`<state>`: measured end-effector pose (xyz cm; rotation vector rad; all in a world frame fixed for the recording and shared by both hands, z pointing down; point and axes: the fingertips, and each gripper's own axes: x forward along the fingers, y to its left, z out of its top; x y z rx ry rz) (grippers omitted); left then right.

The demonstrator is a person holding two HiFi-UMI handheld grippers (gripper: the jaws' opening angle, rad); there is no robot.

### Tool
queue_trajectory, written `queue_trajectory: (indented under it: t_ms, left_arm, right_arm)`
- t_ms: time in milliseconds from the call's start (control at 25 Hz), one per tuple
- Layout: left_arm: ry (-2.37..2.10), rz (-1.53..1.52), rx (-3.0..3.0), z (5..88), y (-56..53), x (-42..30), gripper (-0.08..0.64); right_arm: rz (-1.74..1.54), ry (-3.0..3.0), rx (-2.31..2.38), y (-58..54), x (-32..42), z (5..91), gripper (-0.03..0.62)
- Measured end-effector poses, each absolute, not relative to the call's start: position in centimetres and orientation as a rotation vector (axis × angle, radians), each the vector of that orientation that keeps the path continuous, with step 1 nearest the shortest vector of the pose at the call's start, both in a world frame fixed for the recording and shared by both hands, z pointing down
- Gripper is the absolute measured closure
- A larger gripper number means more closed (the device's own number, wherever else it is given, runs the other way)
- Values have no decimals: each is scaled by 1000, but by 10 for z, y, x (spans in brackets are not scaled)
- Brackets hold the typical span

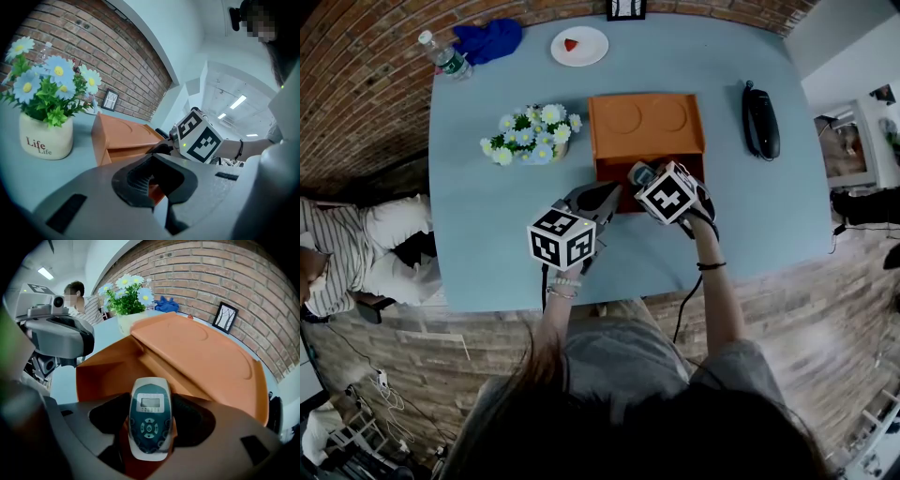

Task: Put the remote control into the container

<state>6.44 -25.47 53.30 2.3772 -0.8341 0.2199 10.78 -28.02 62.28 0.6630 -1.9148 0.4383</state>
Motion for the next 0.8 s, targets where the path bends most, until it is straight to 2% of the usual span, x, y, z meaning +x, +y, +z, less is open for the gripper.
queue_trajectory:
  t_ms: [440,800]
  left_arm:
    - [-833,216,2369,533,-256,63,557]
    - [-823,211,2381,530,-255,64,557]
  right_arm:
    - [498,-1917,682,-275,110,628,304]
    - [501,-1973,747,-283,110,623,276]
